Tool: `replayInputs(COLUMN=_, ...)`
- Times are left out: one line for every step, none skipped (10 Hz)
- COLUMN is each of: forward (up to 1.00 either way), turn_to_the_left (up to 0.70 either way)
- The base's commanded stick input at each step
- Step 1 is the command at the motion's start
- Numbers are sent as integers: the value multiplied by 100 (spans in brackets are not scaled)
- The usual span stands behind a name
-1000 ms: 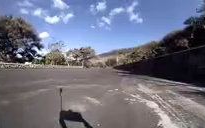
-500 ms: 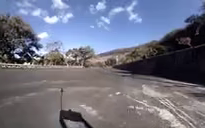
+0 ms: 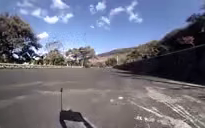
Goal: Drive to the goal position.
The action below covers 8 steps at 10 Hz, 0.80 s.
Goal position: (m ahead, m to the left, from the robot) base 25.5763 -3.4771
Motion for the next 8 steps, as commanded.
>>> replayInputs(forward=70, turn_to_the_left=0)
replayInputs(forward=70, turn_to_the_left=0)
replayInputs(forward=70, turn_to_the_left=0)
replayInputs(forward=70, turn_to_the_left=0)
replayInputs(forward=70, turn_to_the_left=0)
replayInputs(forward=70, turn_to_the_left=0)
replayInputs(forward=70, turn_to_the_left=0)
replayInputs(forward=70, turn_to_the_left=0)
